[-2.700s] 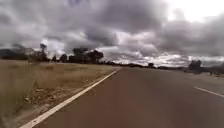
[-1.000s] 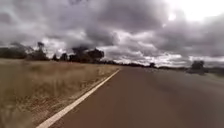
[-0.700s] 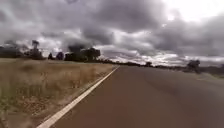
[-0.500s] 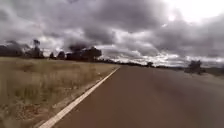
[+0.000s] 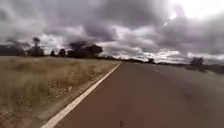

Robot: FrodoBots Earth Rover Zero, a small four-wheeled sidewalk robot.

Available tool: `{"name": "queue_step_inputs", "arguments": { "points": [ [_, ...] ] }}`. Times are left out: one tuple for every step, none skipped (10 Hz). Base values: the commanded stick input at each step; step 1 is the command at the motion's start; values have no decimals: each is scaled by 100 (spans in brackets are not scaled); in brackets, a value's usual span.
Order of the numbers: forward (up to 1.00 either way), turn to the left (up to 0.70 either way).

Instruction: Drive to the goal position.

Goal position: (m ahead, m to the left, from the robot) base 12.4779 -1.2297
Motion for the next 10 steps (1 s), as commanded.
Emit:
{"name": "queue_step_inputs", "arguments": {
  "points": [
    [85,4],
    [85,4],
    [85,4],
    [85,4],
    [85,4],
    [85,4],
    [85,4],
    [85,4],
    [85,4],
    [85,4]
  ]
}}
